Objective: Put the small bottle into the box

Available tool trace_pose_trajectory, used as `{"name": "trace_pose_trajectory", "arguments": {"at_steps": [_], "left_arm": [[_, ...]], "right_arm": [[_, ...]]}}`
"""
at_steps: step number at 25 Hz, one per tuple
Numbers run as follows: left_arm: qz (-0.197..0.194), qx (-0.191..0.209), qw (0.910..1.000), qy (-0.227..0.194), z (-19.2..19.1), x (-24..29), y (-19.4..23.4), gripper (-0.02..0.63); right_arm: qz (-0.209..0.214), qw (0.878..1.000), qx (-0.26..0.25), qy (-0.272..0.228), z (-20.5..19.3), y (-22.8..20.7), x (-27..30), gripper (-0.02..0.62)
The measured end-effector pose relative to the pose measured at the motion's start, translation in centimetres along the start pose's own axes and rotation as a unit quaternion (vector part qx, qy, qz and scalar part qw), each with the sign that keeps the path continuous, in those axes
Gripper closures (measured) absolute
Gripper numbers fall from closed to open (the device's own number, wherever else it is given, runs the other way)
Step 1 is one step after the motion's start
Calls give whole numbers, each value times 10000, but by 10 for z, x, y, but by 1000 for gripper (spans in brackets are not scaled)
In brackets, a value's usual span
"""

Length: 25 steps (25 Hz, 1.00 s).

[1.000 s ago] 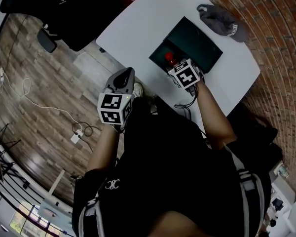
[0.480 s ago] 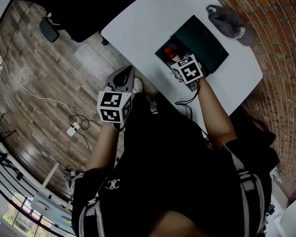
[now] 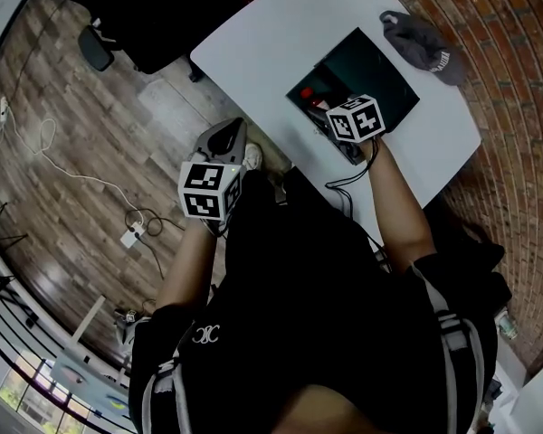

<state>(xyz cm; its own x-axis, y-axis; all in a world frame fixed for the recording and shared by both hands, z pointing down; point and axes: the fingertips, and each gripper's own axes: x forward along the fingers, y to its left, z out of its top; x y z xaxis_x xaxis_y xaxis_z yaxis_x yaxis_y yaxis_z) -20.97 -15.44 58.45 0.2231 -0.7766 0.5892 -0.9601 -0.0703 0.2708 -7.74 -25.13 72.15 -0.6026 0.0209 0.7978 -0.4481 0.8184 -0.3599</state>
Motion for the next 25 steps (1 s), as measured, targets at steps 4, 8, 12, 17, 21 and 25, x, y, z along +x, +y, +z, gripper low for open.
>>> {"name": "trace_pose_trajectory", "arguments": {"at_steps": [4,8,12,17,21,25], "left_arm": [[-79,64,9999,-22,4,-3,-10,592],[-192,216,9996,-53,12,-1,-22,592],[-353,382,9986,-84,20,4,-37,592],[-530,582,9967,-199,32,11,-60,592],[-672,758,9943,-324,46,15,-74,592],[-731,907,9921,-472,65,19,-83,592]], "right_arm": [[216,9979,346,-503,13,11,-16,373],[97,9948,388,-934,22,16,-35,373],[-259,9866,448,-1545,35,22,-68,521],[-956,9594,336,-2633,63,20,-134,564],[-1590,9298,66,-3318,79,19,-191,565],[-2370,8868,59,-3967,84,22,-252,565]]}}
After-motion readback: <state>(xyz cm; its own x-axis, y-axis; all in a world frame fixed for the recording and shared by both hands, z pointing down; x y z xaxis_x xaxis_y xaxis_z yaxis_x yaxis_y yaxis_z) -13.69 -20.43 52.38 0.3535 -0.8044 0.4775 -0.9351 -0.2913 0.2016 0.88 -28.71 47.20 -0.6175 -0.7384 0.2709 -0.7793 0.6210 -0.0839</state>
